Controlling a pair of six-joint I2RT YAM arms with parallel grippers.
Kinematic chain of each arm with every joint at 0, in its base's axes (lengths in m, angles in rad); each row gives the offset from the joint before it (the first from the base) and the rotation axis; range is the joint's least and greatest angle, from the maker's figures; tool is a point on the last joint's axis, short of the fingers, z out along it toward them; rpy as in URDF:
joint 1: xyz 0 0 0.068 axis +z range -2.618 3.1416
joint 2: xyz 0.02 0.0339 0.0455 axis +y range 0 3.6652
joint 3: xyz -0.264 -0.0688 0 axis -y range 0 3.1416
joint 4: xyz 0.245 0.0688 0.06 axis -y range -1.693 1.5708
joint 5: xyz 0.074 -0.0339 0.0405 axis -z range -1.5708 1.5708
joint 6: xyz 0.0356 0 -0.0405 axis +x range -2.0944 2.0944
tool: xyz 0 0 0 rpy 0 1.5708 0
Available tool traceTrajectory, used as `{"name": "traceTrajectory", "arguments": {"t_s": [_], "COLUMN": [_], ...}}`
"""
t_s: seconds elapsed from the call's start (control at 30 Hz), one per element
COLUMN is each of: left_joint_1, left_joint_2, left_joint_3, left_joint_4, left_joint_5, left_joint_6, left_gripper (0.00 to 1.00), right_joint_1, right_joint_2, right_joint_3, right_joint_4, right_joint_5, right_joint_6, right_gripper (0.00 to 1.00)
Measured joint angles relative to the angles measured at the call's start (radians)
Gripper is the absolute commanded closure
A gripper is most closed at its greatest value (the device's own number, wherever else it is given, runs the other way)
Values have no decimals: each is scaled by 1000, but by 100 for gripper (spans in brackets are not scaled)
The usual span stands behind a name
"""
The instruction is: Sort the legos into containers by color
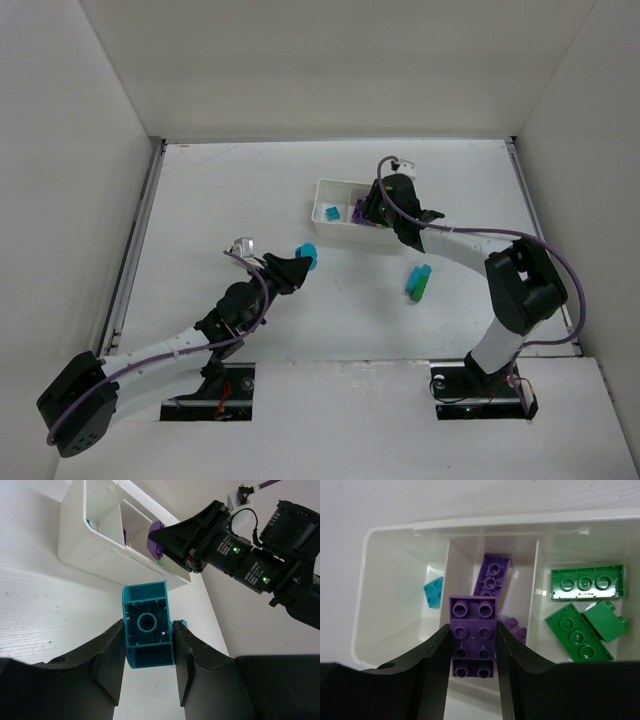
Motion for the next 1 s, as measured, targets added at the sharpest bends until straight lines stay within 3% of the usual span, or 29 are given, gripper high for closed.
{"name": "traceTrajectory", "arguments": {"t_s": [0.2, 0.47, 0.57, 0.67, 0.77, 0.83, 0.87, 0.9, 1.0], "left_joint_1": [-4, 4, 10, 16, 24, 32, 34, 37, 43], "left_joint_2": [-16, 5, 19, 26, 47, 86, 110, 139, 226], "left_joint_3": [0, 42, 82, 121, 169, 220, 248, 282, 377], "left_joint_4": [-24, -85, -120, -159, -200, -231, -241, -252, -281], "left_joint_5": [-4, -7, -10, -21, -36, -47, -51, -55, -66], "left_joint_6": [11, 29, 40, 60, 82, 105, 117, 130, 172], "left_gripper": [83, 83, 83, 83, 83, 83, 83, 83, 83], "right_joint_1": [0, 17, 35, 58, 83, 100, 107, 116, 129], "right_joint_2": [46, 48, 30, -46, -184, -291, -346, -406, -554], "right_joint_3": [48, 66, 58, 25, -58, -137, -180, -232, -352], "right_joint_4": [-23, -29, -30, -32, -7, 18, 32, 41, 48], "right_joint_5": [22, 46, 54, 66, 93, 119, 133, 153, 201], "right_joint_6": [-19, -20, -21, -21, -14, -5, 3, 15, 40], "right_gripper": [67, 28, 20, 20, 36, 68, 77, 82, 84]}}
